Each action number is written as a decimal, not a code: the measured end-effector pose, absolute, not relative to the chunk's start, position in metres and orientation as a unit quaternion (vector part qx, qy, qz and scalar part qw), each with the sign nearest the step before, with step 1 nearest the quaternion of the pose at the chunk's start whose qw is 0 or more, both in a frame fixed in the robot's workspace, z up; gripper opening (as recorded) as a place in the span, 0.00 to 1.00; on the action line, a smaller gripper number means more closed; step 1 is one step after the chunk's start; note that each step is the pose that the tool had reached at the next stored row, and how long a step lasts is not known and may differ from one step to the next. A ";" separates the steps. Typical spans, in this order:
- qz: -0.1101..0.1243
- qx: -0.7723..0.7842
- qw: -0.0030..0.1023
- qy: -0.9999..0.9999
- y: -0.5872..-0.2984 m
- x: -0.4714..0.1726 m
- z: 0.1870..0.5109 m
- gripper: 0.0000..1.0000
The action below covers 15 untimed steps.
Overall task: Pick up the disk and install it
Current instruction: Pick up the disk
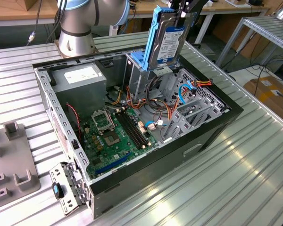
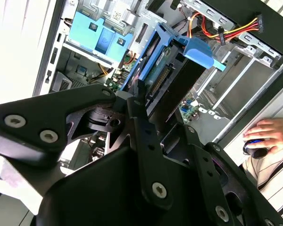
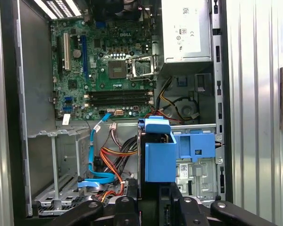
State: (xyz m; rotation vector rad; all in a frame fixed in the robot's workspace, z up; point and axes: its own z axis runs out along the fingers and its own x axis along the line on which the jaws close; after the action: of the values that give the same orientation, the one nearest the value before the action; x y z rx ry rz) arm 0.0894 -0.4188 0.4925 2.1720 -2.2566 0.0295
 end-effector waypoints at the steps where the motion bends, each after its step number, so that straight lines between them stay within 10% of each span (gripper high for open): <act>1: 0.009 0.693 0.005 -0.720 -0.419 0.089 0.492 0.35; 15: 0.011 0.693 0.006 -0.720 -0.432 0.089 0.492 0.35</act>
State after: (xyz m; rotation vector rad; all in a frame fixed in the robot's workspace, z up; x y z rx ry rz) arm 0.0894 -0.4321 0.4918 2.1705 -2.2550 0.0330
